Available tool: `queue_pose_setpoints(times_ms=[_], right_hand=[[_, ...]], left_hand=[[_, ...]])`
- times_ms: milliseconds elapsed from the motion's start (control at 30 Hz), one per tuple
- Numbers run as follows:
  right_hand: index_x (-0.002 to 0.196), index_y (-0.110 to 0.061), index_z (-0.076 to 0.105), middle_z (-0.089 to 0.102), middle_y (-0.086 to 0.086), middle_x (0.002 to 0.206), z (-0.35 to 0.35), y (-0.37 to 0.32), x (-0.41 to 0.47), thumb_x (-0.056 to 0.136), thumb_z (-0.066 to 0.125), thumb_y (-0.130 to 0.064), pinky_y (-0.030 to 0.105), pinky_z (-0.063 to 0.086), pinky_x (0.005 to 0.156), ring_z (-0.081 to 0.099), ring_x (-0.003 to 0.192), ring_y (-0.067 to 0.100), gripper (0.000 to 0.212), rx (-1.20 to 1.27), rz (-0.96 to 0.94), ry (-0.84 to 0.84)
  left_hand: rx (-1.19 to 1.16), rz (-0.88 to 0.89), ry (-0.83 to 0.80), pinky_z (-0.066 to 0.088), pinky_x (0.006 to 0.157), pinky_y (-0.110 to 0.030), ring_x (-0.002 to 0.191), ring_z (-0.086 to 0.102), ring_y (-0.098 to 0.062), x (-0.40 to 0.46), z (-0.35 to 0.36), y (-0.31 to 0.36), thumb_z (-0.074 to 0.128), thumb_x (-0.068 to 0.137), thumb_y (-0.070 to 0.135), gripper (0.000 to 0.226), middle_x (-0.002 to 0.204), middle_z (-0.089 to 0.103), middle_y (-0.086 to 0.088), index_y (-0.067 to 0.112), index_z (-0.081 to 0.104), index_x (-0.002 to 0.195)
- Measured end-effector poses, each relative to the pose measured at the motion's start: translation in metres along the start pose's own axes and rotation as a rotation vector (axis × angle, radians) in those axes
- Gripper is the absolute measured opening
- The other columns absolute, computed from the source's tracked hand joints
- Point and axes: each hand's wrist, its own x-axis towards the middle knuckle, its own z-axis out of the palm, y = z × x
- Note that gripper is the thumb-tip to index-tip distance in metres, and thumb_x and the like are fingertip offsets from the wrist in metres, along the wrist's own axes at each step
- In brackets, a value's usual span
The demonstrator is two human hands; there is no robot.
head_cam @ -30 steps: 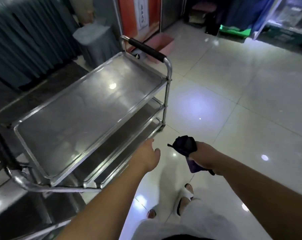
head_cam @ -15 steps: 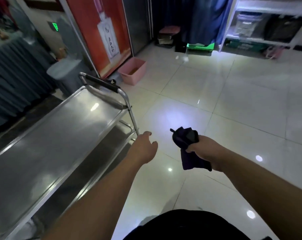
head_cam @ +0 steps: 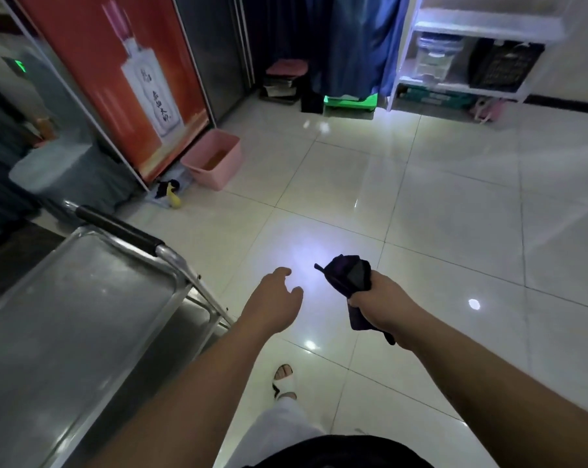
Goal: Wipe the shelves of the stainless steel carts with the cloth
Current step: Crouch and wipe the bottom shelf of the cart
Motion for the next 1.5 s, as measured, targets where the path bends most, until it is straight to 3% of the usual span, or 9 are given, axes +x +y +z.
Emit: queue_pose_setpoints(times_ms=[267,600,667,833,933,1000,1100,1233,1500], right_hand=[[0.091,-0.002,0.063,0.07,-0.001,0.059,-0.002,-0.098,0.109,0.072,0.052,-0.01,0.03,0.046,0.062,0.056,0.042,0.003,0.023,0.089,0.084,0.058],[0.098,-0.014,0.062,0.074,0.007,0.068,-0.019,-0.198,0.261,0.077,0.059,-0.013,0.039,0.047,0.066,0.066,0.052,0.018,0.021,0.135,0.072,0.07],[0.099,-0.014,0.06,0.074,0.012,0.071,-0.02,-0.225,0.302,0.074,0.059,-0.016,0.042,0.046,0.067,0.062,0.064,0.03,0.025,0.111,0.066,0.03],[0.09,-0.013,0.051,0.062,0.006,0.054,-0.029,-0.311,0.41,0.065,0.053,-0.02,0.043,0.036,0.065,0.048,0.063,0.028,0.025,-0.022,-0.024,-0.158],[0.091,-0.014,0.052,0.06,0.007,0.056,-0.028,-0.37,0.467,0.064,0.055,-0.021,0.042,0.036,0.064,0.048,0.062,0.028,0.028,-0.097,-0.046,-0.251],[0.09,-0.015,0.051,0.06,0.008,0.059,-0.017,-0.405,0.5,0.065,0.056,-0.021,0.041,0.036,0.064,0.048,0.062,0.027,0.027,-0.147,-0.063,-0.307],[0.097,-0.016,0.053,0.063,0.012,0.061,0.009,-0.447,0.533,0.07,0.055,-0.017,0.038,0.036,0.06,0.048,0.06,0.027,0.027,-0.222,-0.076,-0.403],[0.106,-0.01,0.06,0.067,0.012,0.077,0.063,-0.511,0.576,0.075,0.061,-0.013,0.036,0.045,0.064,0.059,0.065,0.027,0.031,-0.294,-0.134,-0.545],[0.101,-0.02,0.06,0.069,0.013,0.099,0.197,-0.658,0.645,0.084,0.064,-0.006,0.036,0.055,0.072,0.067,0.087,0.029,0.022,-0.399,-0.206,-0.664]], left_hand=[[0.094,0.084,-0.055,0.046,0.083,-0.031,0.106,0.051,-0.014,0.137,-0.096,0.018,0.048,0.104,0.037,0.056,0.159,0.041,0.0,0.027,0.035,0.157],[0.071,0.038,-0.02,0.056,0.088,-0.036,0.104,0.055,-0.018,0.28,-0.175,0.027,0.047,0.103,0.036,0.055,0.157,0.042,0.002,0.027,0.038,0.156],[0.064,0.015,0.011,0.052,0.087,-0.032,0.106,0.057,-0.019,0.317,-0.193,0.027,0.048,0.102,0.036,0.055,0.158,0.042,0.002,0.027,0.039,0.155],[0.047,-0.136,0.114,0.048,0.1,-0.035,0.126,0.057,-0.027,0.403,-0.248,0.025,0.047,0.101,0.033,0.057,0.158,0.042,-0.003,0.025,0.038,0.157],[-0.002,-0.267,0.18,0.047,0.098,-0.033,0.123,0.059,-0.026,0.437,-0.278,0.019,0.046,0.101,0.031,0.057,0.156,0.043,-0.005,0.023,0.038,0.156],[-0.013,-0.334,0.224,0.048,0.097,-0.031,0.122,0.062,-0.027,0.451,-0.295,0.012,0.052,0.099,0.027,0.055,0.154,0.048,-0.009,0.02,0.044,0.153],[-0.163,-0.384,0.334,0.054,0.089,-0.028,0.111,0.069,-0.031,0.466,-0.316,-0.008,0.075,0.086,0.017,0.045,0.138,0.062,-0.021,0.012,0.066,0.13],[-0.244,-0.598,0.343,0.045,0.104,-0.033,0.13,0.057,-0.026,0.501,-0.357,-0.057,0.055,0.099,0.035,0.061,0.153,0.051,-0.007,0.022,0.04,0.156],[-0.321,-0.706,0.446,0.046,0.095,-0.032,0.127,0.058,-0.023,0.562,-0.477,-0.168,0.052,0.096,0.037,0.062,0.151,0.053,-0.003,0.027,0.039,0.156]])
